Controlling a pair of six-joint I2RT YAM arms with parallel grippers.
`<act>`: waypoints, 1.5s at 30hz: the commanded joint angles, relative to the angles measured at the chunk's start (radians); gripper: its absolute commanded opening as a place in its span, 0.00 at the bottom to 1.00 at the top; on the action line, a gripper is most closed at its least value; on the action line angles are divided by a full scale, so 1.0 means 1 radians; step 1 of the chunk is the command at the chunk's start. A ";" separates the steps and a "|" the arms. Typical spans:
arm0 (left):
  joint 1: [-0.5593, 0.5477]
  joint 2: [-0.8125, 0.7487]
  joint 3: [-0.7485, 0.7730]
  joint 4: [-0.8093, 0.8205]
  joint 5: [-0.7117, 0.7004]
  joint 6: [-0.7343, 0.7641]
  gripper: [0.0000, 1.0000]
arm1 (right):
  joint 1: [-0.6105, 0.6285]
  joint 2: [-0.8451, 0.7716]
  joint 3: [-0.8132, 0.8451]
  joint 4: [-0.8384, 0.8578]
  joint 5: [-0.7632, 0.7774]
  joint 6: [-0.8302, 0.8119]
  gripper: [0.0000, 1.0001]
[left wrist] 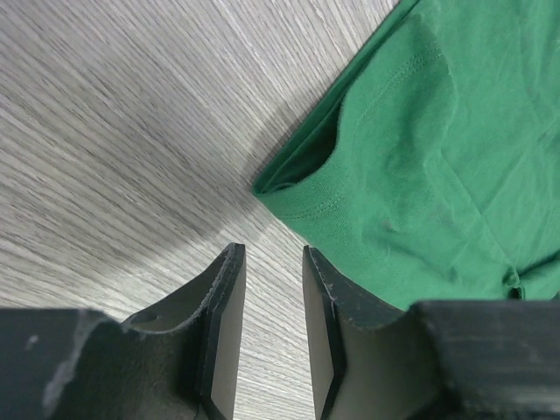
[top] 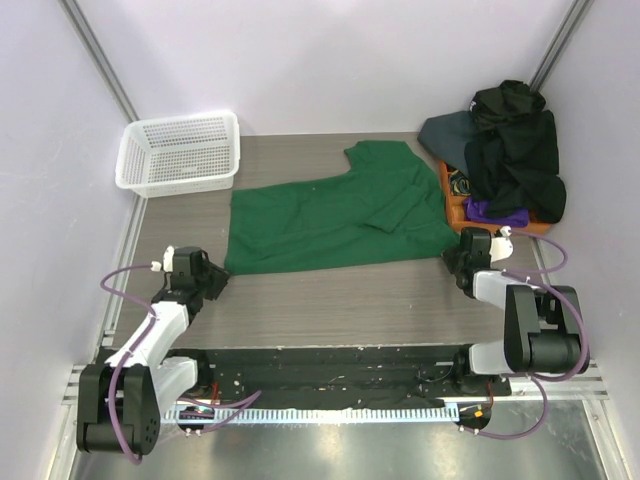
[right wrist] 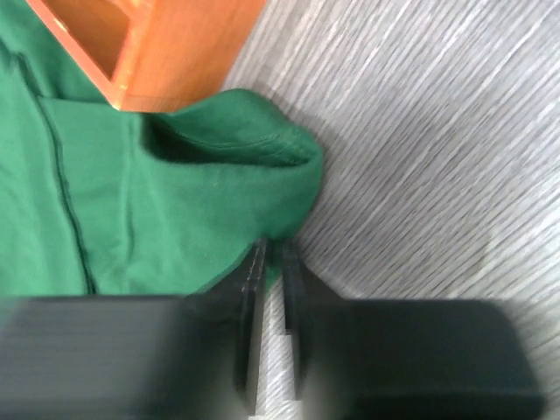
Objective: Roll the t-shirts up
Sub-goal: Fold the T-shirt at the center of the board.
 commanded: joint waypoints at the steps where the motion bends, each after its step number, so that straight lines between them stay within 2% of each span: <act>1: 0.006 0.005 -0.014 0.032 -0.013 -0.036 0.36 | -0.002 0.030 0.055 0.030 0.022 -0.036 0.01; 10: 0.004 0.031 -0.023 0.064 -0.045 -0.038 0.40 | 0.017 -0.081 -0.006 0.056 0.030 -0.041 0.01; 19: 0.004 0.240 0.015 0.192 -0.059 -0.042 0.40 | 0.021 -0.124 -0.026 0.067 -0.001 -0.045 0.01; 20: 0.003 0.254 0.023 0.196 -0.056 -0.042 0.36 | 0.021 -0.126 -0.026 0.067 -0.001 -0.045 0.01; 22: 0.003 0.297 0.034 0.195 -0.050 -0.029 0.23 | 0.021 -0.135 -0.028 0.065 -0.001 -0.047 0.01; 23: 0.003 0.311 0.051 0.181 -0.051 -0.027 0.07 | 0.021 -0.137 -0.029 0.065 -0.003 -0.047 0.01; 24: 0.003 0.324 0.055 0.176 -0.053 -0.021 0.00 | 0.021 -0.140 -0.031 0.062 -0.003 -0.047 0.01; 26: 0.003 0.332 0.061 0.176 -0.054 -0.012 0.00 | 0.023 -0.155 -0.034 0.064 -0.006 -0.047 0.01; 29: 0.003 0.314 0.069 0.140 -0.072 0.011 0.00 | 0.029 -0.184 -0.037 0.044 0.002 -0.047 0.01; 32: 0.006 0.230 0.098 0.051 -0.137 0.034 0.00 | 0.040 -0.232 -0.031 -0.006 -0.012 -0.048 0.01; 36: 0.006 0.092 0.170 -0.122 -0.172 0.102 0.00 | 0.047 -0.325 0.030 -0.153 -0.015 -0.064 0.01; 40: 0.010 -0.034 0.223 -0.221 -0.171 0.117 0.00 | 0.047 -0.425 0.060 -0.281 0.017 -0.079 0.01; 43: 0.044 -0.045 0.207 -0.250 -0.139 0.128 0.00 | 0.047 -0.460 0.037 -0.358 -0.025 -0.062 0.01; 45: 0.101 -0.038 0.189 -0.242 -0.103 0.131 0.00 | 0.047 -0.488 -0.018 -0.394 -0.061 -0.039 0.06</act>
